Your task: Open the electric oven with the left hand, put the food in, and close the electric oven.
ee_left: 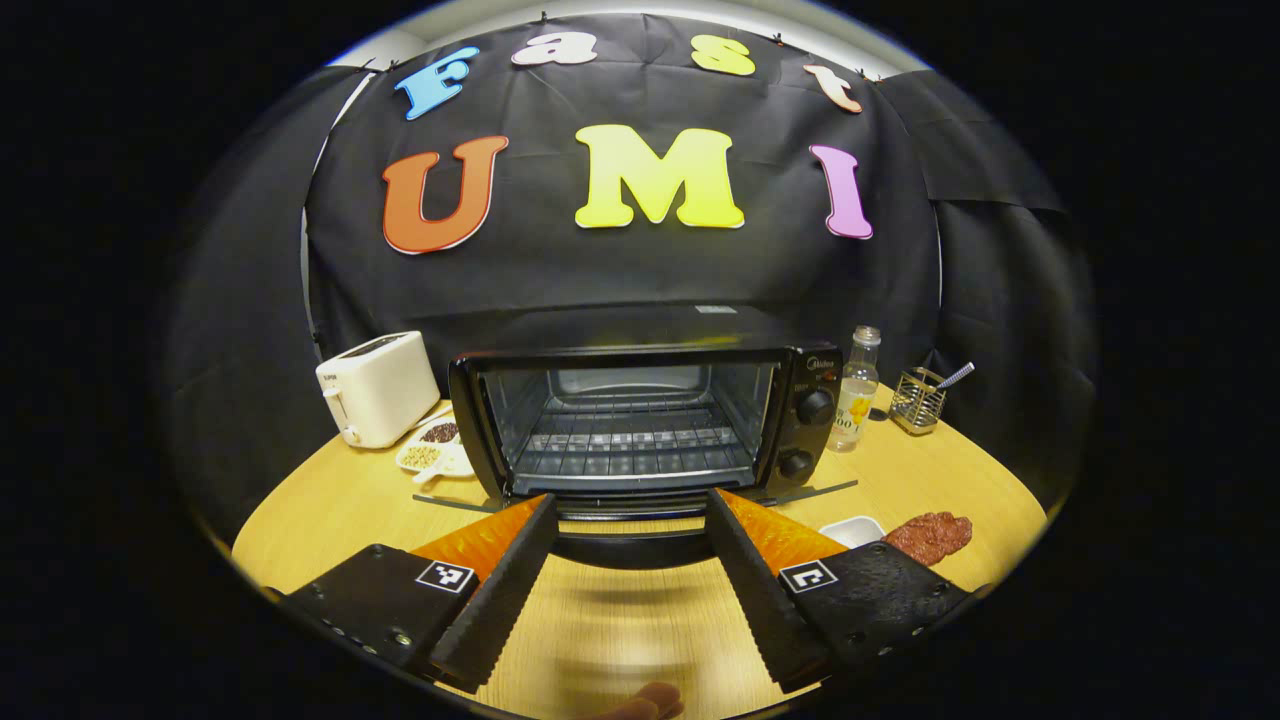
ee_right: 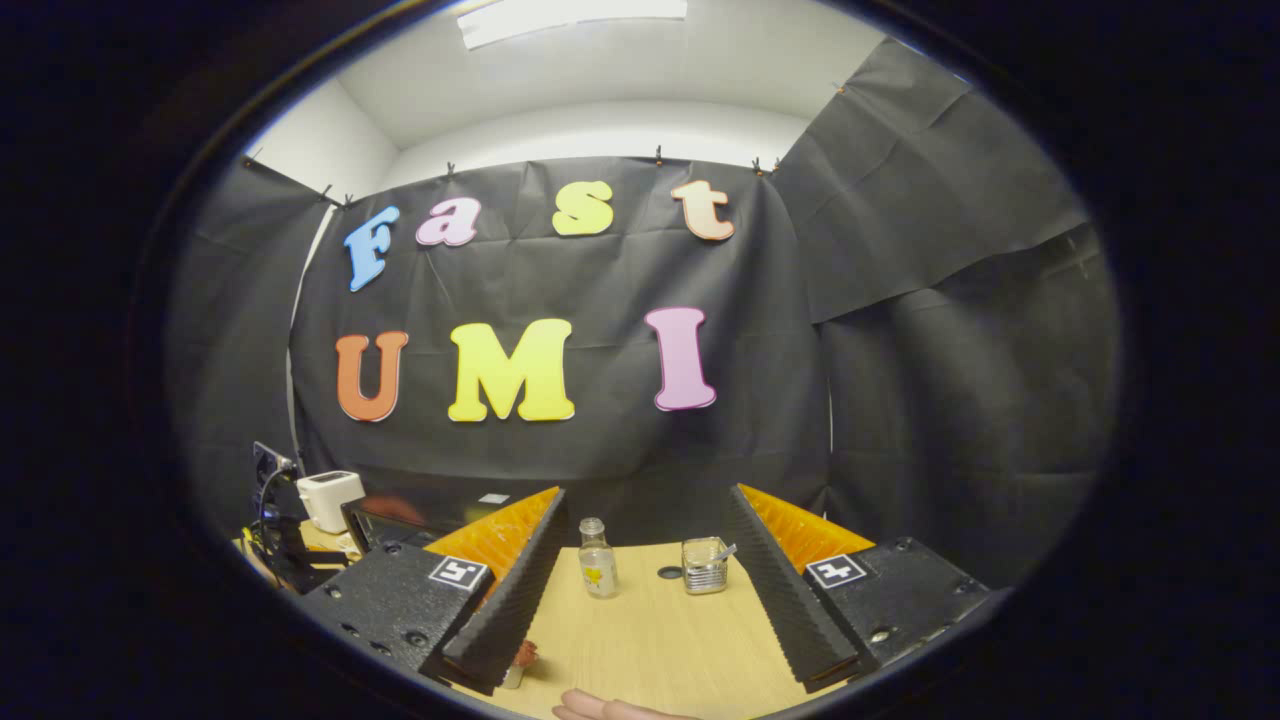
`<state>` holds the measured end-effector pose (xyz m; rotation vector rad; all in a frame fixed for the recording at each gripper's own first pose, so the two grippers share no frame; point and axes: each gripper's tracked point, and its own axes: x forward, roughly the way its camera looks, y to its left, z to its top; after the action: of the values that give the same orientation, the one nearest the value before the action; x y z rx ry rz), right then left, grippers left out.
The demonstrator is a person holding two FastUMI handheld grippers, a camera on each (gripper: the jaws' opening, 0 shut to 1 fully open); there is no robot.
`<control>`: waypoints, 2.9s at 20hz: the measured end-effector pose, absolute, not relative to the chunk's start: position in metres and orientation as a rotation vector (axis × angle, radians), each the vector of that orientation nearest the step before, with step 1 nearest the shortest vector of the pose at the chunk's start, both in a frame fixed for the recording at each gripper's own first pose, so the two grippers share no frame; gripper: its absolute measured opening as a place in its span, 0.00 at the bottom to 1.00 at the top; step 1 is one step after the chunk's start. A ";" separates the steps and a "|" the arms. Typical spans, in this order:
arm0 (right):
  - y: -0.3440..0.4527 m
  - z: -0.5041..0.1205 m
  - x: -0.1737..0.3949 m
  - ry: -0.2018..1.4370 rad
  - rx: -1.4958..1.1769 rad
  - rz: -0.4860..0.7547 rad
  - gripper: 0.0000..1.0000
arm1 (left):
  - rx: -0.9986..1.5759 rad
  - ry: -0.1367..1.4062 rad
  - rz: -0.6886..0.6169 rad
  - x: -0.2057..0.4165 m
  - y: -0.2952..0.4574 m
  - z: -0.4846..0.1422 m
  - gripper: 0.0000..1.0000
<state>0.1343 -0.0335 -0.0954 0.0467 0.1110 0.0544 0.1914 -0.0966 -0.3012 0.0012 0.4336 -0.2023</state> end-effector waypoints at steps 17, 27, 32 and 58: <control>-0.001 -0.136 0.142 0.200 0.003 0.103 1.00 | -0.039 0.596 -0.193 0.138 -0.098 -0.390 0.94; 0.016 -0.207 0.160 0.409 -0.011 0.154 1.00 | -0.067 0.394 -0.202 0.136 -0.084 -0.286 0.94; 0.034 -0.277 0.166 0.625 0.073 0.211 1.00 | -0.015 0.257 -0.113 0.138 -0.048 -0.233 0.94; 0.130 -0.300 0.109 0.700 -0.055 0.425 0.10 | -0.072 0.157 -0.021 0.081 0.060 -0.168 0.95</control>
<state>0.1091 0.1300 -0.2999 -0.0546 0.7001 0.4254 0.0814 0.0595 -0.1684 -0.0715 0.1572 -0.0207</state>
